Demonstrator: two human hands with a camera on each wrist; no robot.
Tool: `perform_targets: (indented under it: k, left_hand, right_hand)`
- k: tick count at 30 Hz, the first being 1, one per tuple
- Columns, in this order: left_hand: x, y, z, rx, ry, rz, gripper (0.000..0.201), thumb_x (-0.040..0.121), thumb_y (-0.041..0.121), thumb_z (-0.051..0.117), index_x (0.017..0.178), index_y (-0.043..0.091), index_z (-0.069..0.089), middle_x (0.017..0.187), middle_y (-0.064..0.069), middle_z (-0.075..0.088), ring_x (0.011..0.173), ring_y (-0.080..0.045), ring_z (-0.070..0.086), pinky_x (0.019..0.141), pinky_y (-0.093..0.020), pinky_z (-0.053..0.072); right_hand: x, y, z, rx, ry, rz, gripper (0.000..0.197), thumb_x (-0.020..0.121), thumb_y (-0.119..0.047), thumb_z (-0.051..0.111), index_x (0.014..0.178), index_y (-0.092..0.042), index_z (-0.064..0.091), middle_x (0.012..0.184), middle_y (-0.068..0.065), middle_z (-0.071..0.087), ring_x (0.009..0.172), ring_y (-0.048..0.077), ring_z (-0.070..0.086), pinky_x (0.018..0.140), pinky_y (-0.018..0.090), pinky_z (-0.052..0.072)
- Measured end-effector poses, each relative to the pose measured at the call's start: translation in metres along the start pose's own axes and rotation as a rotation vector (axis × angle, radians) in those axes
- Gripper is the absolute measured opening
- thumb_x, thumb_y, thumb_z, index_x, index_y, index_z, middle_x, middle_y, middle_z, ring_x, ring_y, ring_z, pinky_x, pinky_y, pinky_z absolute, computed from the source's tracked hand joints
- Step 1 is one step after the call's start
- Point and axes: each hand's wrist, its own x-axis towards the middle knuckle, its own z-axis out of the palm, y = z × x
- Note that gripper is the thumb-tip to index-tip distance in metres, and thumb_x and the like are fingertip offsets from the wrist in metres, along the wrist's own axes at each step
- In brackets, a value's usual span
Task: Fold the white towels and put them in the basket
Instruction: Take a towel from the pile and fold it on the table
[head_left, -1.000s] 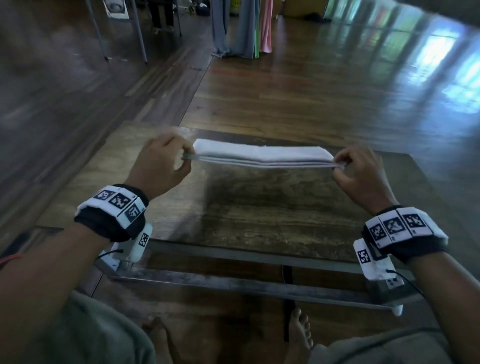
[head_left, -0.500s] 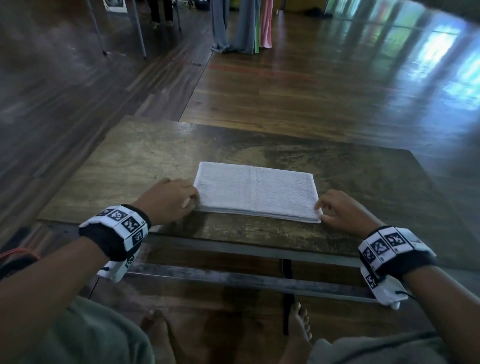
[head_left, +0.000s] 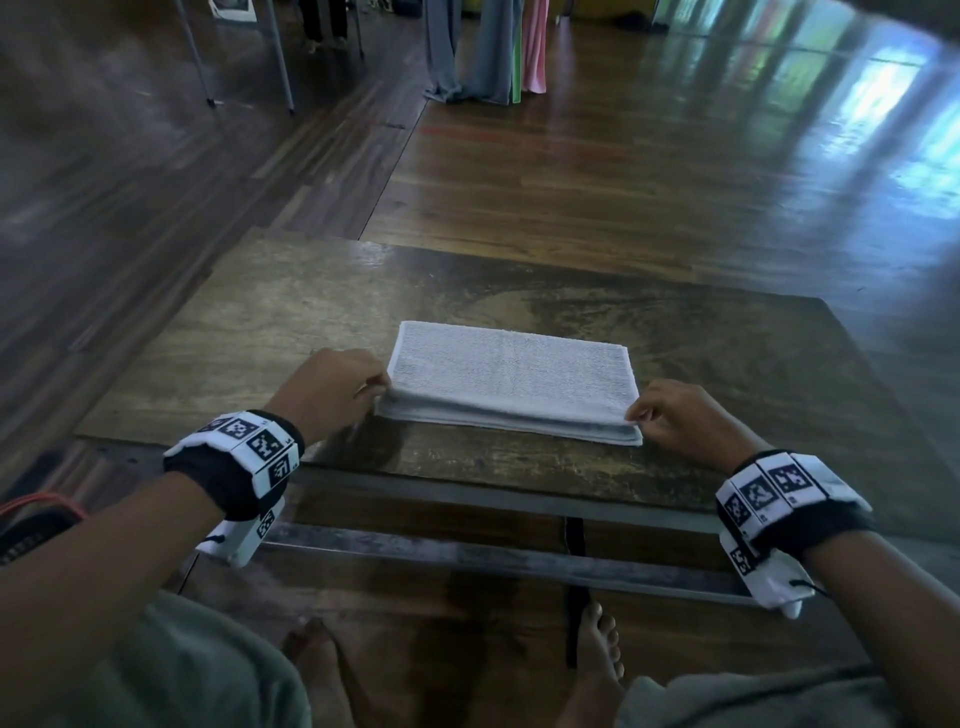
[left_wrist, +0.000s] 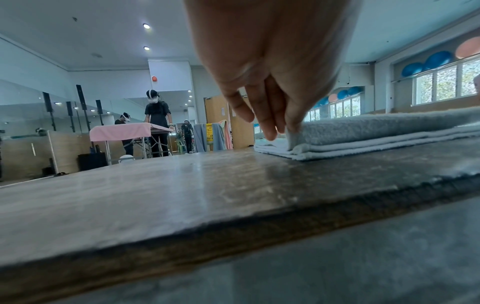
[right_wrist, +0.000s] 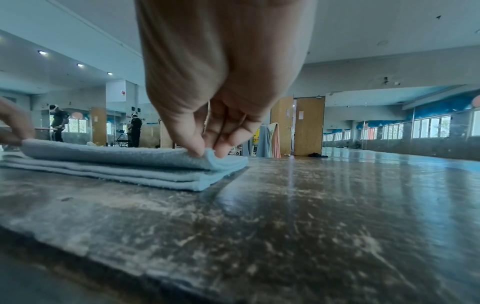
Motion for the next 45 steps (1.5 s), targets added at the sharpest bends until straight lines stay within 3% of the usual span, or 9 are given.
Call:
perform_targets:
  k: [6, 10, 13, 20, 27, 32, 37, 42, 45]
  left_hand:
    - [-0.004, 0.005, 0.002, 0.042, -0.163, 0.005, 0.018, 0.088, 0.027, 0.059, 0.101, 0.02, 0.07, 0.098, 0.006, 0.061, 0.074, -0.004, 0.047, 0.061, -0.008, 0.028]
    - [-0.004, 0.01, 0.0, 0.027, -0.192, -0.066, 0.019, 0.088, 0.031, 0.059, 0.086, 0.015, 0.069, 0.09, 0.003, 0.061, 0.076, -0.01, 0.051, 0.064, -0.019, 0.036]
    - [-0.009, 0.015, 0.002, 0.017, -0.212, -0.117, 0.025, 0.086, 0.037, 0.06, 0.075, 0.015, 0.063, 0.08, 0.003, 0.059, 0.073, -0.014, 0.053, 0.066, -0.024, 0.042]
    - [-0.018, 0.025, 0.012, -0.062, -0.194, -0.395, 0.024, 0.087, 0.039, 0.058, 0.089, 0.015, 0.054, 0.083, -0.001, 0.059, 0.077, -0.02, 0.056, 0.065, -0.03, 0.043]
    - [-0.017, 0.025, 0.022, -0.151, -0.213, -0.541, 0.041, 0.089, 0.042, 0.051, 0.058, 0.019, 0.039, 0.058, 0.0, 0.046, 0.062, -0.023, 0.052, 0.06, -0.031, 0.042]
    - [-0.009, 0.024, 0.02, -0.214, -0.301, -0.569, 0.043, 0.087, 0.038, 0.052, 0.054, 0.017, 0.034, 0.052, -0.001, 0.038, 0.052, -0.022, 0.042, 0.057, -0.03, 0.039]
    - [-0.01, 0.031, 0.01, -0.291, -0.309, -0.55, 0.027, 0.089, 0.032, 0.055, 0.074, 0.01, 0.046, 0.071, -0.005, 0.053, 0.068, -0.025, 0.05, 0.066, -0.033, 0.043]
    - [-0.016, 0.031, 0.002, -0.399, -0.233, -0.566, 0.021, 0.088, 0.028, 0.058, 0.083, 0.012, 0.046, 0.083, -0.006, 0.056, 0.073, -0.022, 0.051, 0.066, -0.033, 0.041]
    - [-0.017, 0.029, -0.009, -0.409, -0.038, -0.608, 0.019, 0.081, 0.029, 0.06, 0.081, 0.016, 0.046, 0.08, -0.003, 0.058, 0.073, -0.023, 0.055, 0.064, -0.035, 0.044]
  right_hand:
    - [-0.001, -0.007, -0.005, -0.107, -0.159, 0.03, 0.022, 0.085, -0.012, 0.055, 0.097, -0.02, 0.073, 0.092, -0.007, 0.057, 0.081, 0.006, 0.052, 0.081, 0.025, 0.048]
    - [0.009, -0.016, -0.017, -0.296, -0.329, 0.058, 0.026, 0.084, -0.02, 0.052, 0.085, -0.033, 0.074, 0.096, -0.008, 0.061, 0.089, 0.008, 0.053, 0.081, 0.028, 0.045]
    - [0.017, -0.027, -0.019, -0.376, -0.423, 0.081, 0.024, 0.079, -0.023, 0.053, 0.074, -0.032, 0.075, 0.089, -0.011, 0.067, 0.088, 0.007, 0.059, 0.078, 0.026, 0.038]
    - [0.073, -0.079, -0.014, -0.226, -0.307, 0.066, 0.023, 0.086, -0.027, 0.047, 0.093, -0.025, 0.069, 0.102, -0.009, 0.067, 0.097, 0.014, 0.06, 0.096, 0.04, 0.043]
    - [0.169, -0.162, 0.019, -0.298, -0.228, -0.045, 0.027, 0.086, -0.023, 0.049, 0.102, -0.013, 0.067, 0.102, 0.007, 0.07, 0.095, 0.029, 0.064, 0.085, 0.04, 0.052]
    - [0.2, -0.187, 0.045, -0.221, -0.341, -0.046, 0.042, 0.092, -0.03, 0.05, 0.133, -0.019, 0.047, 0.131, 0.003, 0.057, 0.12, 0.023, 0.052, 0.101, 0.036, 0.035]
    - [0.204, -0.194, 0.048, -0.215, -0.324, -0.049, 0.038, 0.092, -0.034, 0.051, 0.129, -0.027, 0.052, 0.132, -0.006, 0.056, 0.126, 0.018, 0.047, 0.11, 0.048, 0.018]
    - [0.195, -0.191, 0.044, -0.045, -0.235, -0.027, 0.03, 0.09, -0.032, 0.055, 0.117, -0.02, 0.059, 0.121, -0.001, 0.061, 0.117, 0.02, 0.053, 0.108, 0.047, 0.021]
    - [0.19, -0.187, 0.032, 0.053, -0.128, -0.028, 0.023, 0.086, -0.028, 0.057, 0.107, -0.02, 0.06, 0.111, -0.001, 0.063, 0.107, 0.019, 0.055, 0.103, 0.042, 0.025]
